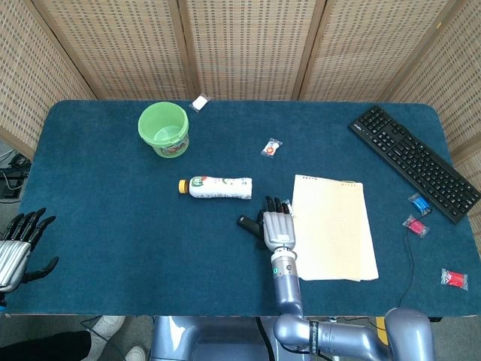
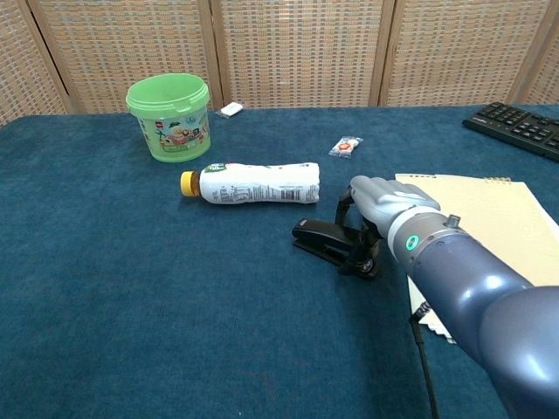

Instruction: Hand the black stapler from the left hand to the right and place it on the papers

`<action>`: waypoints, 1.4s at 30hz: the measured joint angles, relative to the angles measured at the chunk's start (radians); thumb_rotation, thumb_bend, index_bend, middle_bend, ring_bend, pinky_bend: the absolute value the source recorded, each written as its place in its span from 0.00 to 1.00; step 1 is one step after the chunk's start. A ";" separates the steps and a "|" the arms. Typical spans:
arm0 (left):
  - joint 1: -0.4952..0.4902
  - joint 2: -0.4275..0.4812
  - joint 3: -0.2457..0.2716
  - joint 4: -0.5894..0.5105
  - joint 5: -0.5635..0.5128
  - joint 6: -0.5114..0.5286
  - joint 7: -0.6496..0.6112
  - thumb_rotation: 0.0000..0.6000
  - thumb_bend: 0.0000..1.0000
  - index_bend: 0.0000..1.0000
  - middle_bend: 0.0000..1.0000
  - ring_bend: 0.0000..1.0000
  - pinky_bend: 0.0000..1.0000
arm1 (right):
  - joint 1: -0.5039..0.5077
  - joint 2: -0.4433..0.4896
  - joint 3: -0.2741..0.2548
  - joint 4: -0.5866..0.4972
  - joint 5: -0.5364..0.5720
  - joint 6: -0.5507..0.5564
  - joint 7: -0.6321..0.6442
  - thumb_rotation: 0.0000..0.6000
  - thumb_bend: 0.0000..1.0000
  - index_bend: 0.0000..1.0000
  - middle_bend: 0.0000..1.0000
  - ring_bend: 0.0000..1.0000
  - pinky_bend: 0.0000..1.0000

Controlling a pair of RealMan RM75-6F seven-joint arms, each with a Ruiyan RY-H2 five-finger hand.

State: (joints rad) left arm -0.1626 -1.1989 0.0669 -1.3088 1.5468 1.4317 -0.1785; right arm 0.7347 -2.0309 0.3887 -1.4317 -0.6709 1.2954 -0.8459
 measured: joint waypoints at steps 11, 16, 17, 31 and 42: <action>0.003 0.002 -0.008 0.000 0.010 -0.008 -0.017 1.00 0.35 0.13 0.00 0.00 0.00 | -0.017 -0.003 -0.025 0.015 -0.109 0.044 0.079 1.00 0.38 0.86 0.72 0.73 0.93; 0.004 0.000 -0.011 0.002 0.010 -0.013 -0.018 1.00 0.35 0.14 0.00 0.00 0.00 | -0.029 0.020 -0.029 -0.020 -0.093 0.043 0.061 1.00 0.38 0.87 0.73 0.75 0.95; 0.004 0.000 -0.012 0.003 0.010 -0.014 -0.018 1.00 0.35 0.14 0.00 0.00 0.00 | -0.033 0.027 -0.027 -0.031 -0.088 0.042 0.061 1.00 0.38 0.87 0.73 0.75 0.95; 0.007 -0.003 -0.021 -0.002 0.010 -0.021 0.005 1.00 0.35 0.14 0.00 0.00 0.00 | -0.093 0.225 0.073 -0.162 0.008 0.047 0.088 1.00 0.38 0.87 0.73 0.75 0.95; 0.009 -0.005 -0.021 -0.023 0.013 -0.026 0.051 1.00 0.35 0.14 0.00 0.00 0.00 | -0.164 0.353 0.078 -0.167 0.138 0.023 0.140 1.00 0.38 0.86 0.73 0.75 0.95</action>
State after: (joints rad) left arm -0.1534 -1.2035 0.0456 -1.3318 1.5598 1.4059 -0.1275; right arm 0.5709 -1.6776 0.4668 -1.5983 -0.5328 1.3182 -0.7058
